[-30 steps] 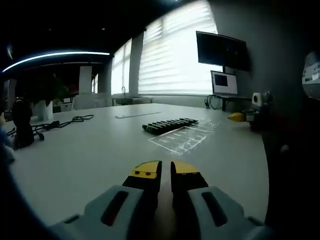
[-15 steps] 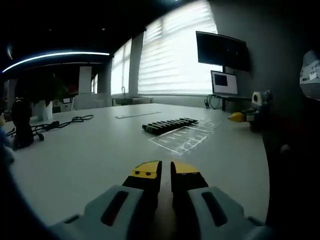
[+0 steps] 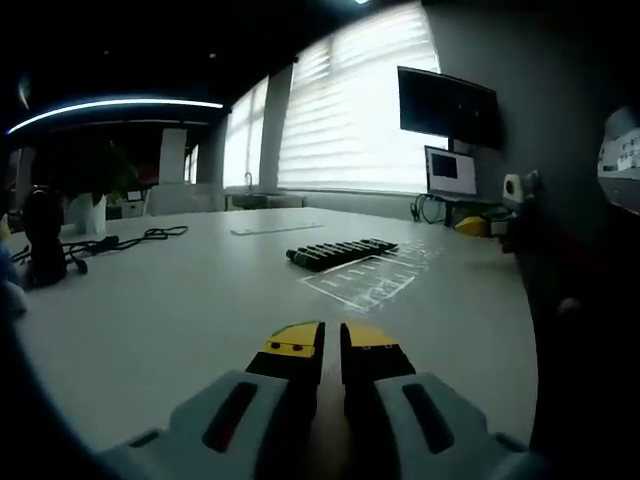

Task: Grip medicine bottles put into box

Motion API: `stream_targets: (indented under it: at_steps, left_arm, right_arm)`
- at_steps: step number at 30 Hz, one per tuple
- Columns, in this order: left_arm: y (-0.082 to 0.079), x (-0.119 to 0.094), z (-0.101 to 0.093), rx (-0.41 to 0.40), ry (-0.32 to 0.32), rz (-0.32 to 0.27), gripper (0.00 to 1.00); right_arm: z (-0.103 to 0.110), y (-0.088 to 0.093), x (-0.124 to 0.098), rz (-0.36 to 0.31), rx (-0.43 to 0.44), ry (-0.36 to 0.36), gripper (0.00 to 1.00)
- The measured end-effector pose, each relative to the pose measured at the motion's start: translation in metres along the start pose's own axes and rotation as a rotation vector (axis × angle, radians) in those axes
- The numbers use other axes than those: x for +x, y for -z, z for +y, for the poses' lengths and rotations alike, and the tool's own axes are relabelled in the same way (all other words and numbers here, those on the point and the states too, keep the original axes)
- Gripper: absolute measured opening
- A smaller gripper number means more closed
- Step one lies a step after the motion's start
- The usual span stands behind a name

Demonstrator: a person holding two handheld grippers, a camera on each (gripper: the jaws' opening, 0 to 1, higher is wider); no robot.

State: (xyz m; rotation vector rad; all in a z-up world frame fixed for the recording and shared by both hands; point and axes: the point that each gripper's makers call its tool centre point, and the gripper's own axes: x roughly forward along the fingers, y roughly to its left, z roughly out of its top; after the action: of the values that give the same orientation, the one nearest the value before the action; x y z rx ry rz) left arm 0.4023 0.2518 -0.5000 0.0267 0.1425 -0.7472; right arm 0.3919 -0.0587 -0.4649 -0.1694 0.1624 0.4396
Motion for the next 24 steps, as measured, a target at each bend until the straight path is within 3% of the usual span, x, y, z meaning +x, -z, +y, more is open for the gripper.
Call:
stream_targets:
  at_steps: [8,16,24]
  left_arm:
    - [0.003,0.001,-0.001,0.018,-0.008,0.016,0.02]
    - [0.001,0.001,0.000,0.005,-0.007,0.008,0.02]
    - [0.003,0.002,-0.001,0.019,-0.014,0.019,0.02]
  right_arm:
    - [-0.004,-0.011,0.008,0.040,-0.025,0.021,0.00]
    - [-0.022,-0.016,0.020,0.058,0.081,0.056,0.00]
    - [-0.032,-0.020,0.039,0.130,0.052,0.087,0.00]
